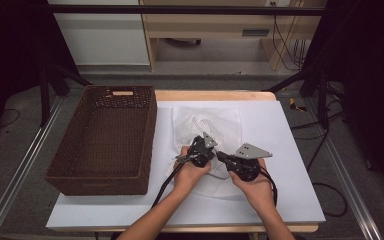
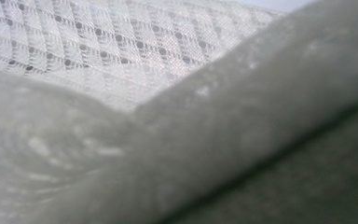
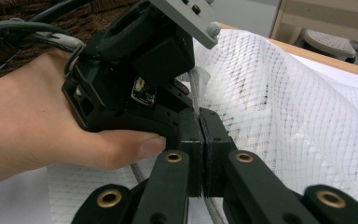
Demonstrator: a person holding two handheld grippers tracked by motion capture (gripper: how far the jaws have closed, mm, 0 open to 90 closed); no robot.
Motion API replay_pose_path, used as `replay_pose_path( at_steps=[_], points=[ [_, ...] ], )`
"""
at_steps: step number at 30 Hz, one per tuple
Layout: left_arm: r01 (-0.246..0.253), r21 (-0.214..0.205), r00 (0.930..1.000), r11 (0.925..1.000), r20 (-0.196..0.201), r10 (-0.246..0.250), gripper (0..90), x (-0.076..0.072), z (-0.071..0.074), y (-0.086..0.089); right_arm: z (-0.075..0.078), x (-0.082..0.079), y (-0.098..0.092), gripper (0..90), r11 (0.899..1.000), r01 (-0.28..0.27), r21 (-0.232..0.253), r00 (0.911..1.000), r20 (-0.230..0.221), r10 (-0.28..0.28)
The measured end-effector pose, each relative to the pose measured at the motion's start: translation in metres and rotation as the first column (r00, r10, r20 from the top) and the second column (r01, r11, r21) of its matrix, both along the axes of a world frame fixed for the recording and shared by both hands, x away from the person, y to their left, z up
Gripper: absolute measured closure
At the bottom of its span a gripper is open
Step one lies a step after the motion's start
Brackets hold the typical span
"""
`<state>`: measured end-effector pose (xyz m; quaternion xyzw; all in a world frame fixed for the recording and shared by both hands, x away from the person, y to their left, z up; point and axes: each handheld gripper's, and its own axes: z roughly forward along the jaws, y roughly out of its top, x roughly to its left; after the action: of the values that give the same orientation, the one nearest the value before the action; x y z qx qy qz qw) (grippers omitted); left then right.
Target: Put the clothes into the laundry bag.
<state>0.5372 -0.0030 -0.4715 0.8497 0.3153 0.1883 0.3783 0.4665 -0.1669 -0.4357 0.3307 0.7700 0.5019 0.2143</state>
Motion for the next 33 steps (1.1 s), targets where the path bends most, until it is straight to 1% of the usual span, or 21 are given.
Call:
replay_pose_path(
  at_steps=[3,4,12,18,19,24,25,33],
  points=[
    [-0.005,-0.008,1.0,1.0,-0.003,0.005,90.0,0.002,-0.001,-0.001,0.0,0.001,-0.001,89.2,1.0,0.002,0.002,1.0,-0.002,-0.002],
    [-0.01,-0.01,0.9999,0.9999,-0.011,0.01,90.0,0.003,-0.002,-0.003,-0.001,0.002,-0.002,89.2,1.0,0.006,0.003,1.0,-0.003,-0.006],
    [-0.012,-0.012,0.9999,0.9999,-0.007,0.012,90.0,0.006,-0.002,-0.005,-0.001,0.003,-0.004,89.2,1.0,0.013,0.01,0.9999,-0.004,-0.013],
    [-0.018,-0.018,0.9998,0.9997,0.0,0.018,90.0,0.008,-0.003,-0.007,-0.002,0.005,-0.005,89.2,1.0,0.013,0.01,0.9999,-0.008,-0.013],
    [-0.024,-0.021,0.9997,0.9995,0.008,0.024,90.0,0.01,-0.004,-0.008,-0.002,0.004,-0.004,89.2,1.0,0.012,0.011,0.9999,-0.008,-0.012],
    [-0.035,-0.035,0.9992,0.9988,0.016,0.036,90.0,0.011,-0.005,-0.009,-0.002,0.005,-0.005,89.2,1.0,0.014,0.01,0.9999,-0.01,-0.014],
    [-0.042,-0.038,0.9988,0.9984,0.023,0.043,90.0,0.013,-0.006,-0.01,-0.002,0.005,-0.005,89.2,1.0,0.017,0.009,0.9998,-0.015,-0.017],
    [-0.066,-0.052,0.9972,0.9965,0.032,0.068,90.0,0.017,-0.007,-0.009,-0.003,0.006,-0.006,89.2,1.0,0.017,0.009,0.9997,-0.016,-0.017]
  ],
)
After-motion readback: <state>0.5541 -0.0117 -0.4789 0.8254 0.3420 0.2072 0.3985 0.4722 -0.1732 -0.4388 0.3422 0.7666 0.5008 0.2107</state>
